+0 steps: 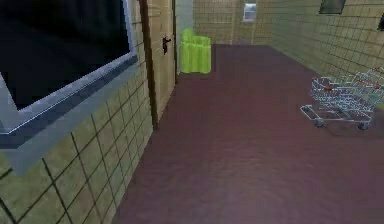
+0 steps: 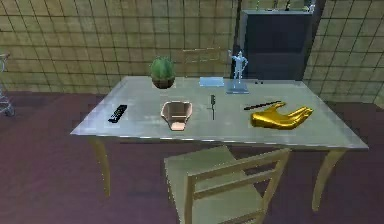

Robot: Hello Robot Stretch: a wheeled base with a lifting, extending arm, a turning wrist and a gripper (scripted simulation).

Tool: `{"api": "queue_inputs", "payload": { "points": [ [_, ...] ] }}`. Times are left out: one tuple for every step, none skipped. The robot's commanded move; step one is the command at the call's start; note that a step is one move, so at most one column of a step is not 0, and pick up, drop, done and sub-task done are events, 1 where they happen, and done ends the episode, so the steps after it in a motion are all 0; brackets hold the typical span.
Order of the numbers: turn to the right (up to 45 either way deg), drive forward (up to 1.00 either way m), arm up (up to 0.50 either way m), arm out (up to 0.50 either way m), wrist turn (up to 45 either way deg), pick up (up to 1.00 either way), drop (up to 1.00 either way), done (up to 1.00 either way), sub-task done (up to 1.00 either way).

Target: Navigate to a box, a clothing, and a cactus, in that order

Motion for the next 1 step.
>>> {"api": "queue_inputs", "payload": {
  "points": [
    [45.0, 0.0, 0.0, 0.0, 0.0, 0.0, 0.0, 0.0, 0.0]
  ]
}}
